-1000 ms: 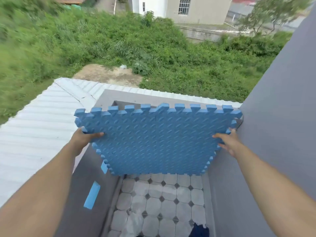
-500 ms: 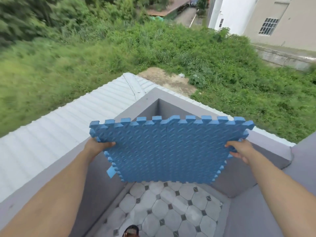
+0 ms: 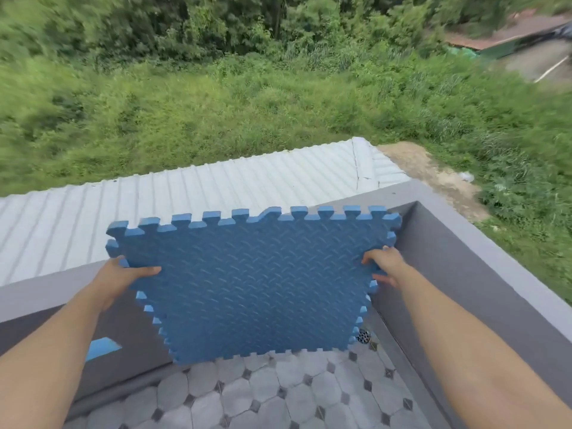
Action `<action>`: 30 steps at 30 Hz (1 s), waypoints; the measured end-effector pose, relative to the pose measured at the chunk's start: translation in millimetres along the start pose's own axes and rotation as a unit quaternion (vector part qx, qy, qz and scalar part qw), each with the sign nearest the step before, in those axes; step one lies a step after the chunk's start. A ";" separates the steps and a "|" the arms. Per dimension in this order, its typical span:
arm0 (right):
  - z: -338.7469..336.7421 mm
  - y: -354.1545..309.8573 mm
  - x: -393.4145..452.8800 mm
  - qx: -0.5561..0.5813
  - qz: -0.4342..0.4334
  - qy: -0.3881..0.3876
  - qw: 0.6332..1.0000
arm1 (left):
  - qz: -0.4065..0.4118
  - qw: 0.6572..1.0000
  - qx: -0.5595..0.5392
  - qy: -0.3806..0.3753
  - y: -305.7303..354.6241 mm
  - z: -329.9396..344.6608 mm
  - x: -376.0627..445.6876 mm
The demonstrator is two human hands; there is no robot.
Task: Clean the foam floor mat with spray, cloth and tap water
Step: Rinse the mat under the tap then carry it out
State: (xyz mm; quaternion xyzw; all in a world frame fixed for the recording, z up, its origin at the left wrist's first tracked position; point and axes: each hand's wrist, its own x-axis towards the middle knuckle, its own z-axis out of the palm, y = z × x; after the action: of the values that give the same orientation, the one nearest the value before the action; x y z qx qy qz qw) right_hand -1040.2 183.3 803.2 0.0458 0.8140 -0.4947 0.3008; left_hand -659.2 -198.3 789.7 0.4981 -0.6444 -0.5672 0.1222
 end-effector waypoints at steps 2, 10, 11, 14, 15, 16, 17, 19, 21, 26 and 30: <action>42.8 -18.0 -11.7 -0.025 -0.011 -0.054 0.998 | -0.015 0.999 -0.013 0.037 -20.8 -39.9 -9.2; 191.7 -44.8 -30.8 -0.133 -0.055 -0.166 0.976 | -0.079 0.981 -0.095 0.150 -113.0 -166.6 -62.7; 210.1 -46.4 -32.0 -0.143 -0.054 -0.183 0.971 | -0.088 0.976 -0.107 0.170 -115.7 -173.8 -77.5; 267.4 -51.6 -44.5 -0.167 -0.049 -0.218 0.960 | -0.108 0.956 -0.136 0.235 -135.1 -195.2 -117.8; 287.1 -53.7 -49.9 -0.176 -0.052 -0.233 0.955 | -0.117 0.947 -0.143 0.261 -143.7 -204.6 -132.6; 307.0 -56.1 -57.4 -0.185 -0.058 -0.253 0.948 | -0.139 0.937 -0.149 0.284 -154.9 -213.0 -147.7; 327.2 -58.7 -65.5 -0.190 -0.064 -0.277 0.940 | -0.151 0.924 -0.166 0.309 -168.5 -222.7 -163.9; 364.8 -63.8 -84.2 -0.200 -0.079 -0.324 0.921 | -0.159 0.898 -0.198 0.361 -219.6 -245.5 -192.4; 399.8 -63.8 -103.8 -0.215 -0.100 -0.368 0.899 | -0.185 0.875 -0.204 0.398 -281.6 -258.9 -222.7; 490.3 -47.6 -148.2 -0.276 -0.126 -0.450 0.840 | -0.233 0.799 -0.236 0.502 -262.1 -220.6 -325.9; 563.4 -26.2 -198.9 -0.325 -0.140 -0.523 0.776 | -0.250 0.752 -0.230 0.565 -300.8 -211.0 -385.8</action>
State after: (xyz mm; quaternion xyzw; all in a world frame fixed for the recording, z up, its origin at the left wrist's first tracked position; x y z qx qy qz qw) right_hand -637.6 -254.9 744.3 -0.4348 0.6414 -0.1856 0.6042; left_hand -172.5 16.3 759.3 0.8280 -0.1604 -0.3243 0.4285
